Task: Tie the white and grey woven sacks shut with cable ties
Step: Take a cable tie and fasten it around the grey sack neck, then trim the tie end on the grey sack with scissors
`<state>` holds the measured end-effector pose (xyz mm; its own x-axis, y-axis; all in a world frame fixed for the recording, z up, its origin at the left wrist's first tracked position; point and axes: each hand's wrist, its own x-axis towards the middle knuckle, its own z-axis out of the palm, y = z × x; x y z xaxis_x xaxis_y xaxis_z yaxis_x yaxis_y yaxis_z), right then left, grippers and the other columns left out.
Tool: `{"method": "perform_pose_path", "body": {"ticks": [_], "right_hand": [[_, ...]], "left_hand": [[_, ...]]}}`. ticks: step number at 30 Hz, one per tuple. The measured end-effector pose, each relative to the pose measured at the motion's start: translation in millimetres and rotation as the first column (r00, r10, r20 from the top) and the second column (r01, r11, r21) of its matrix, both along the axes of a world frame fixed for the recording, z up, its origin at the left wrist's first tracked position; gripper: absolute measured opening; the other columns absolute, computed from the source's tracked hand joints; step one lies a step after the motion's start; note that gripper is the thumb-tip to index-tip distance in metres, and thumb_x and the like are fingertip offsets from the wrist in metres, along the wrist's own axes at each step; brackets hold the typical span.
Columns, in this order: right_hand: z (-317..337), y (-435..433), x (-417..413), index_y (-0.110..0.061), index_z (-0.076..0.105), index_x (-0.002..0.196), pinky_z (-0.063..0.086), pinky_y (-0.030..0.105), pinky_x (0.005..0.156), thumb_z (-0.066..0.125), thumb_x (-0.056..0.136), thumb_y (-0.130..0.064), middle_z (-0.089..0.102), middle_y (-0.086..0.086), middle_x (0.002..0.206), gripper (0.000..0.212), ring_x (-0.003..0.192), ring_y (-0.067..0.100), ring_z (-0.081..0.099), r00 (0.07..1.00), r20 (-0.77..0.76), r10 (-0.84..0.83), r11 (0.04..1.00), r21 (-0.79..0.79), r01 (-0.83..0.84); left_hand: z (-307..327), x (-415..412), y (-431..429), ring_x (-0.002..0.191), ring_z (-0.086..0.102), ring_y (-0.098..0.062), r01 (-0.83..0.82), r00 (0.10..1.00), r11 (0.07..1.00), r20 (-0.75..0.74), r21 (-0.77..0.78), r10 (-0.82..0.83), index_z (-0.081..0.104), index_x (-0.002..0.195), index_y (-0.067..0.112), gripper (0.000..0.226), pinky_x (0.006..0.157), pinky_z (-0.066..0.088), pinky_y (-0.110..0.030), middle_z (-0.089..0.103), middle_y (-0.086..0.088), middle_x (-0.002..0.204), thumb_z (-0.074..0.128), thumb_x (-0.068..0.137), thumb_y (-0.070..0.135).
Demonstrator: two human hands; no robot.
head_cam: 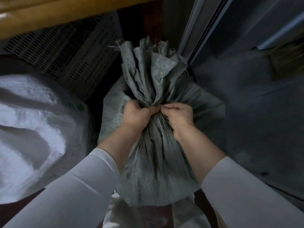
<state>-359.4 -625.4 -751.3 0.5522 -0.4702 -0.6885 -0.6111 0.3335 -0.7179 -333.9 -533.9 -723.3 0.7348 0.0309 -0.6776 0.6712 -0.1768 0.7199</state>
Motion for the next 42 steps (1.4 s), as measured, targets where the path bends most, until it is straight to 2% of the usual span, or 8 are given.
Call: {"method": "perform_pose_path", "body": {"ticks": [4,9,13,19,23,28,38,42], "right_hand": [[-4.4,1.7,-1.3,-0.017,0.057,0.060,0.047,0.015,0.062,0.067,0.080,0.003,0.057,-0.003,0.064,0.029,0.059,0.006,0.051,0.997,-0.014,0.078,0.994,-0.073,-0.079],[14.2,-11.1,-7.7,0.001,0.069,0.096,0.052,0.030,0.083,0.066,0.085,-0.010,0.067,0.010,0.086,0.016,0.080,0.017,0.061,0.999,0.035,-0.006,1.000,-0.026,0.007],[31.2,-20.9,-11.5,0.004,0.069,0.098,0.051,0.031,0.086,0.068,0.083,-0.007,0.066,0.005,0.079,0.019,0.078,0.015,0.060,0.995,0.079,-0.068,0.995,-0.062,0.073],[50.4,-14.3,-10.4,-0.014,0.068,0.068,0.049,0.026,0.077,0.063,0.087,-0.032,0.069,0.008,0.082,0.026,0.082,0.018,0.065,0.998,0.057,-0.040,0.997,-0.069,0.044],[84.6,-6.8,-1.8,-0.019,0.066,0.066,0.048,0.031,0.087,0.056,0.091,-0.028,0.069,0.005,0.083,0.029,0.094,0.023,0.066,0.998,0.068,0.004,0.986,-0.164,0.007],[142.5,22.3,19.4,-0.007,0.069,0.070,0.048,0.048,0.095,0.056,0.091,-0.020,0.070,0.023,0.095,0.028,0.097,0.038,0.063,0.977,0.122,0.177,0.958,-0.248,-0.143],[223.3,158.7,94.1,-0.013,0.071,0.097,0.052,0.044,0.091,0.056,0.091,-0.025,0.072,0.004,0.098,0.020,0.095,0.021,0.066,0.714,0.171,0.679,0.689,-0.482,-0.541],[229.3,229.1,134.1,-0.012,0.070,0.103,0.051,0.042,0.091,0.056,0.090,-0.018,0.071,0.008,0.104,0.021,0.100,0.025,0.065,0.575,0.125,0.809,0.520,-0.609,-0.599]], "left_hand": [[-3.1,1.9,0.7,0.088,0.069,-0.023,0.065,0.998,0.991,0.010,0.118,-0.066,0.070,0.098,0.008,0.057,0.084,0.056,-0.043,0.072,-0.008,0.097,0.081,0.047,0.031],[16.3,3.3,2.9,0.069,0.063,-0.015,0.081,0.996,0.996,-0.048,0.026,-0.080,0.067,0.100,0.000,0.031,0.057,0.054,-0.021,0.069,-0.009,0.093,0.077,0.074,0.014],[35.3,-0.7,3.1,0.072,0.058,-0.020,-0.002,0.999,1.000,-0.047,-0.017,0.001,0.058,0.110,0.000,0.029,0.077,0.052,-0.029,0.061,-0.008,0.079,0.067,0.082,0.000],[64.3,-4.9,16.0,0.059,0.053,-0.016,-0.012,0.998,1.000,-0.054,-0.004,0.012,0.059,0.102,-0.006,0.018,0.048,0.050,-0.014,0.056,-0.010,0.072,0.058,0.085,-0.008],[91.3,-2.4,32.3,0.063,0.051,-0.022,-0.018,0.999,1.000,-0.045,0.021,0.019,0.050,0.060,0.009,0.031,0.063,0.050,-0.030,0.053,-0.011,0.072,0.056,0.084,-0.009],[135.1,6.4,60.2,0.062,0.053,-0.018,-0.062,0.998,0.998,0.030,0.012,0.062,0.059,0.091,0.003,0.008,0.068,0.052,-0.031,0.056,-0.011,0.073,0.058,0.086,-0.003],[207.3,46.2,186.4,0.061,0.066,-0.021,-0.309,0.937,0.951,0.174,0.008,0.303,0.066,0.104,0.010,0.021,0.052,0.056,-0.024,0.065,-0.010,0.087,0.053,0.089,0.005],[213.5,72.3,249.6,0.062,0.065,-0.024,-0.381,0.906,0.922,0.221,0.062,0.360,0.063,0.107,0.005,0.023,0.067,0.059,-0.034,0.065,-0.014,0.079,0.052,0.087,0.003]]}}
